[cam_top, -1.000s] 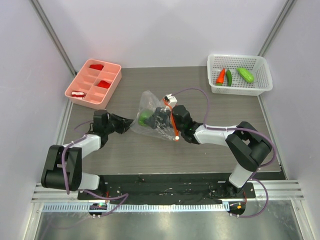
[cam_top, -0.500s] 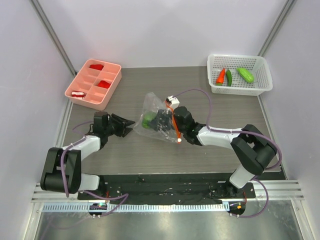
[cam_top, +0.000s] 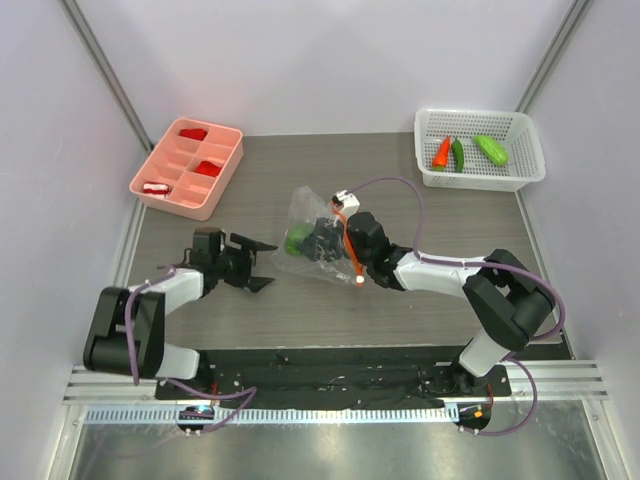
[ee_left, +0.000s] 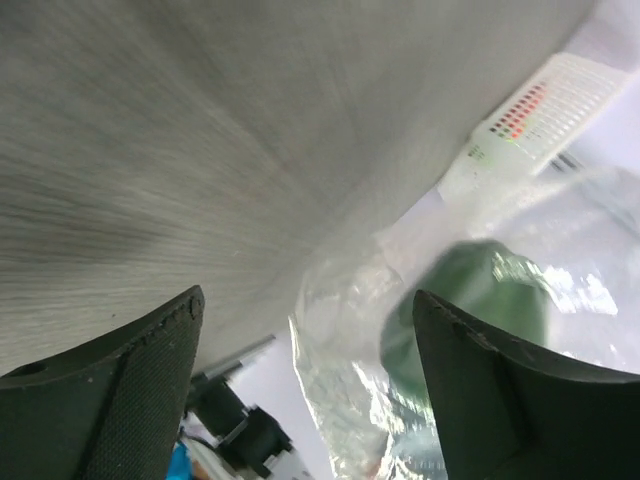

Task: Open the zip-top bag and remove the fake food

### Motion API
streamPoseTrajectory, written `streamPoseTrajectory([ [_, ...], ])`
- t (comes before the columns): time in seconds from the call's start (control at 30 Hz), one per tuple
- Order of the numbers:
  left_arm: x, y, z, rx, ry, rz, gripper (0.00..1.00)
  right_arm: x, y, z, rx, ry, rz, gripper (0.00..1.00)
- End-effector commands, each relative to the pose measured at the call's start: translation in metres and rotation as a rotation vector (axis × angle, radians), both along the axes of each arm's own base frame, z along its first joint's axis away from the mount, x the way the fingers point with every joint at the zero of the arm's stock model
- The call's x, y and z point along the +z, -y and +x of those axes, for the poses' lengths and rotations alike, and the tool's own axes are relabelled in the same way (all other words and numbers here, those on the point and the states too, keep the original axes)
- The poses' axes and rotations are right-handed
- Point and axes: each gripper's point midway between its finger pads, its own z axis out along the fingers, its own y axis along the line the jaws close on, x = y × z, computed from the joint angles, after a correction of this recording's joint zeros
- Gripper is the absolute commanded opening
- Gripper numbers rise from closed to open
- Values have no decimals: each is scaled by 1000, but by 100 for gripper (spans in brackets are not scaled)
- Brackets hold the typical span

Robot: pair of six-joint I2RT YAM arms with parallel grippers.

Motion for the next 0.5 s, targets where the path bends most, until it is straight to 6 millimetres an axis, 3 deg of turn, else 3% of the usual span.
streamPoseTrajectory([
  [0.0,-1,23,-1,-10,-163,-157,82,32,-13,13,-10,78,66,1],
  [0.37,5,29,17,65,-155,-238,75,2,-18,7,-11,101,-10,1],
  [0.47,3,29,21,79,-144,-245,65,1,-22,4,4,109,-14,1],
])
